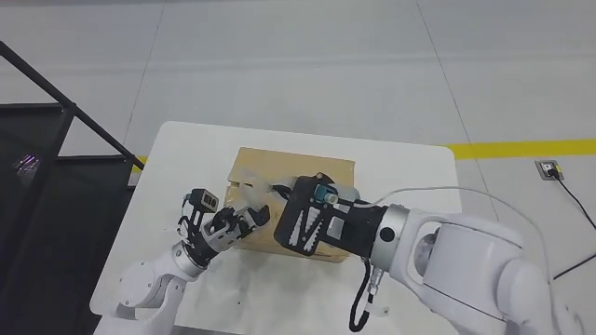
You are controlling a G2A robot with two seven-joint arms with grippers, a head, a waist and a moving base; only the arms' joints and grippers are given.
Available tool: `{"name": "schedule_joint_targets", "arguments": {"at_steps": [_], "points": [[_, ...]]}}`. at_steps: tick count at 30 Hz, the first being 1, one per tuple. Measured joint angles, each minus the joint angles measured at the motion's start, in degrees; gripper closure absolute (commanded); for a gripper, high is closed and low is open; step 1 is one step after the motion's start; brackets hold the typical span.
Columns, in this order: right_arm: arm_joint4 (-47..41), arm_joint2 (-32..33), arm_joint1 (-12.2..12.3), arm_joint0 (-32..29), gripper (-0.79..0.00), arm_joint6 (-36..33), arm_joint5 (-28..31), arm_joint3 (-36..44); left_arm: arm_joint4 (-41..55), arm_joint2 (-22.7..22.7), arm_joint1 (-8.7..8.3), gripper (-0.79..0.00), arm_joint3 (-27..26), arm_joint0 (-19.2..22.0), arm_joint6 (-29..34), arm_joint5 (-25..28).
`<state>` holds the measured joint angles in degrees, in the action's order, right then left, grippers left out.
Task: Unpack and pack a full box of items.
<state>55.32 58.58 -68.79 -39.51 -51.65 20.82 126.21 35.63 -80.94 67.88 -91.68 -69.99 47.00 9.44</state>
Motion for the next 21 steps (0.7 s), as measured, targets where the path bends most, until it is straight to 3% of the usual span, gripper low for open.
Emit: {"name": "schedule_joint_targets", "arguments": {"at_steps": [5, 14, 21], "points": [[0.08, 0.29, 0.09, -0.46, 0.000, 0.06, 0.33, 0.08, 0.47, 0.15, 0.01, -0.332, 0.15, 0.16, -0.24, 0.20], [1.04, 1.14, 0.40, -1.93, 0.000, 0.04, 1.29, 0.85, 1.69, -0.86, -0.05, -0.058, 0.01, 0.19, -1.27, 0.89], [1.53, 1.73, 0.59, -2.88, 0.000, 0.27, 1.65, 1.46, 1.31, -1.33, -0.17, -0.022, -0.27, 0.18, -1.38, 1.05]]}}
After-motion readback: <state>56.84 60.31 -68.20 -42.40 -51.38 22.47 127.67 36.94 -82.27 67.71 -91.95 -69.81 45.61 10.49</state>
